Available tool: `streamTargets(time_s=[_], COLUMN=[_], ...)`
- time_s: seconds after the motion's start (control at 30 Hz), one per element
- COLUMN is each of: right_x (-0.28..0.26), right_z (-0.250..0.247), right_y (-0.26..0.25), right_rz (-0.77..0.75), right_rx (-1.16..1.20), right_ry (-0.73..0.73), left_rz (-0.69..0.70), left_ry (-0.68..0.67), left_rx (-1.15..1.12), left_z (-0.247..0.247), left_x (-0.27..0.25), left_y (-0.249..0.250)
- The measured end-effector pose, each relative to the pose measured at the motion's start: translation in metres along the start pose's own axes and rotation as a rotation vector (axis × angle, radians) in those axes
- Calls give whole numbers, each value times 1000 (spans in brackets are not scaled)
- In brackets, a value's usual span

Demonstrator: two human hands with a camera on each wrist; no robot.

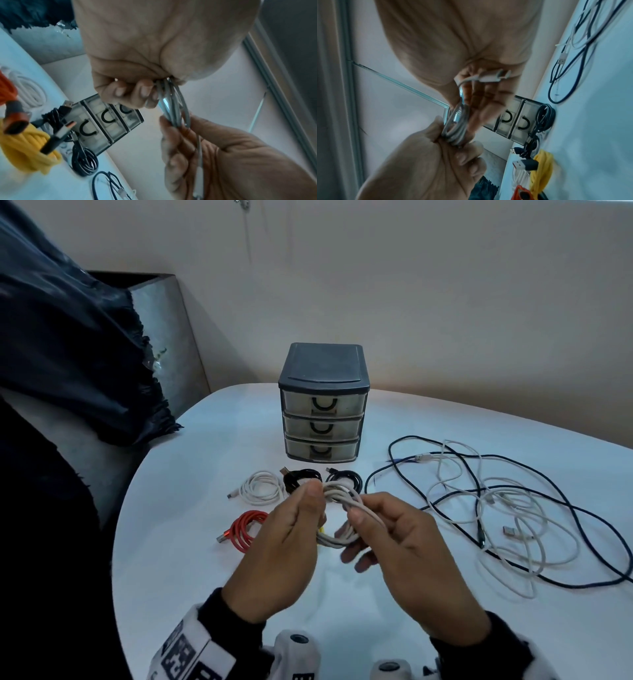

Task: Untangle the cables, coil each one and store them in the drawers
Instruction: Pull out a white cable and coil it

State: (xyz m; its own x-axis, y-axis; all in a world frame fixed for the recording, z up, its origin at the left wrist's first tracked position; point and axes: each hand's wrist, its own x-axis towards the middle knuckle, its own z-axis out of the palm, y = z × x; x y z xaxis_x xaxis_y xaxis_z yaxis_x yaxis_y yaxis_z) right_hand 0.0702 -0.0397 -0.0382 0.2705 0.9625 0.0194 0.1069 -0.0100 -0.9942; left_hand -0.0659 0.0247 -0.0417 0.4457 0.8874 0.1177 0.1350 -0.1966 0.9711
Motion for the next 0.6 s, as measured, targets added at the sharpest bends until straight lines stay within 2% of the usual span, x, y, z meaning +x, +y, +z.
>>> streamTargets(time_s=[0.07, 0.17, 0.33, 0.4, 0.6], right_x=[-1, -1, -2, -1, -2], right_z=[-2, -4, 4, 2, -10], right_y=[0, 2, 8, 8, 0], right_rz=[-40, -82, -183, -234, -276], right_rx=[30, -43, -99, -81, -162], right_ry=[48, 45, 122, 145, 54], left_rz=[-56, -99, 89, 120, 159], left_ry=[-7, -41, -140, -155, -57], left_rx=[-57, -133, 4, -4, 104], left_z=[-1, -7, -4, -4, -6], left_x=[2, 6, 2, 0, 4], left_y=[0, 0, -3, -4, -6])
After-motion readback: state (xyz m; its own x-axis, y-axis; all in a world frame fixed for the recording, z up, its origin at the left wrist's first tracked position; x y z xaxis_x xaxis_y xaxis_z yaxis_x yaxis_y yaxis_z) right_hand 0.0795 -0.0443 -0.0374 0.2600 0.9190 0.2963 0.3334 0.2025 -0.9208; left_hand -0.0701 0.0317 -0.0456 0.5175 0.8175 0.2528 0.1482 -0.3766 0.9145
